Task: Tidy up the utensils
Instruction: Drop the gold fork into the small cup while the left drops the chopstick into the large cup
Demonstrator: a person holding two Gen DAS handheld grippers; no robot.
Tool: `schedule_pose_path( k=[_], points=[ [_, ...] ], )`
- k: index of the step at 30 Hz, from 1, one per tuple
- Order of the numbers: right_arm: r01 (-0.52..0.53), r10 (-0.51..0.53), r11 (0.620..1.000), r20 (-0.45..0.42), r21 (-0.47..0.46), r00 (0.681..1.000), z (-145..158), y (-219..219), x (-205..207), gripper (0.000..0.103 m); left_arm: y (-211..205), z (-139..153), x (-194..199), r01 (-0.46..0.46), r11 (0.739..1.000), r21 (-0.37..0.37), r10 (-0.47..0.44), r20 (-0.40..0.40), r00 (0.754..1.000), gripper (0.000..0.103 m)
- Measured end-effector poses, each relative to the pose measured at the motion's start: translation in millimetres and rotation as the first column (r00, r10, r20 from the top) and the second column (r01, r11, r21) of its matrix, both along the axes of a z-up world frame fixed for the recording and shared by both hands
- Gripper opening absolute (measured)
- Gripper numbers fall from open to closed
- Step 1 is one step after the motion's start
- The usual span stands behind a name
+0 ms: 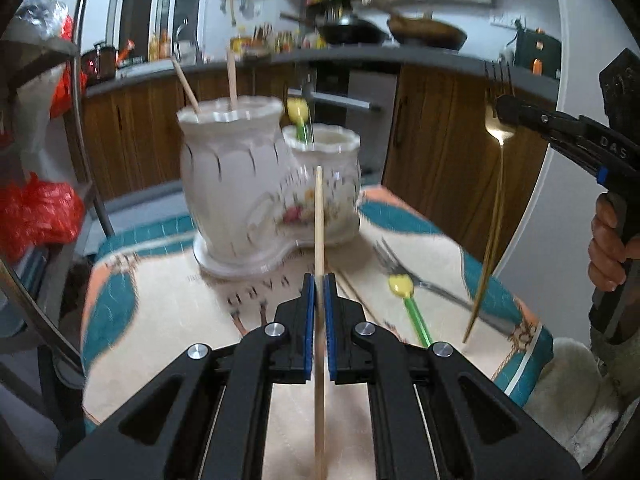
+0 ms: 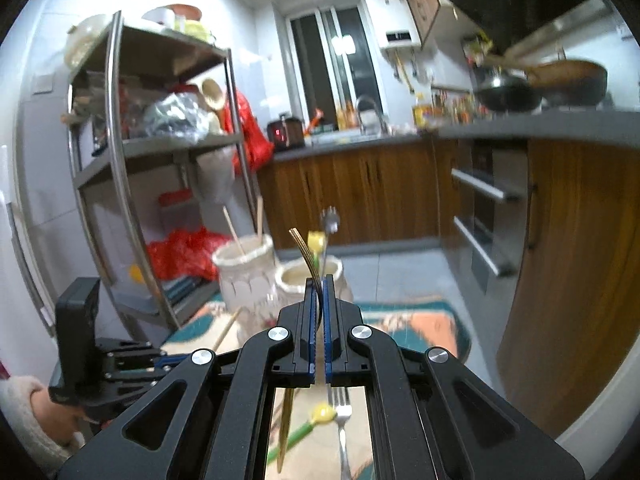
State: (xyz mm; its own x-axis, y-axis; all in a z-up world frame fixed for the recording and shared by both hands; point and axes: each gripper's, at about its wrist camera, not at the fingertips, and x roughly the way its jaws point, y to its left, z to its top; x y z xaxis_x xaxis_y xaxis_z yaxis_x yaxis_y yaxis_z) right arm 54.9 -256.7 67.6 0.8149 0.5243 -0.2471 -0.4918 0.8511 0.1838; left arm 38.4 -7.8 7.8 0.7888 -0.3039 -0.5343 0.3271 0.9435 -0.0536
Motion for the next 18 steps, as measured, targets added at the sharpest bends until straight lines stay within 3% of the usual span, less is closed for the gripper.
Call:
schedule_pose_path(
  k=[9, 15, 18],
  points=[
    [0.026, -0.027, 1.000, 0.094, 0.016, 0.995, 32.6, 8.3, 12.7, 0.004, 7.3, 47.1, -8.9, -0.002, 0.998, -0.058, 0.010, 0.143, 0.990, 0.005],
    [0.033, -0.038, 0.999, 0.160, 0.036, 0.986, 59.6, 14.8, 26.5, 0.004, 26.2, 87.2, 7.1, 0.050, 0.979, -0.199, -0.011, 0.190, 0.982, 0.005],
    [0.039, -0.047, 0.998, 0.169, 0.052, 0.984, 70.3, 18.3, 39.8, 0.004, 34.2, 108.3, 23.9, 0.034, 0.976, -0.213, 0.020, 0.247, 0.969, 0.005]
  ],
)
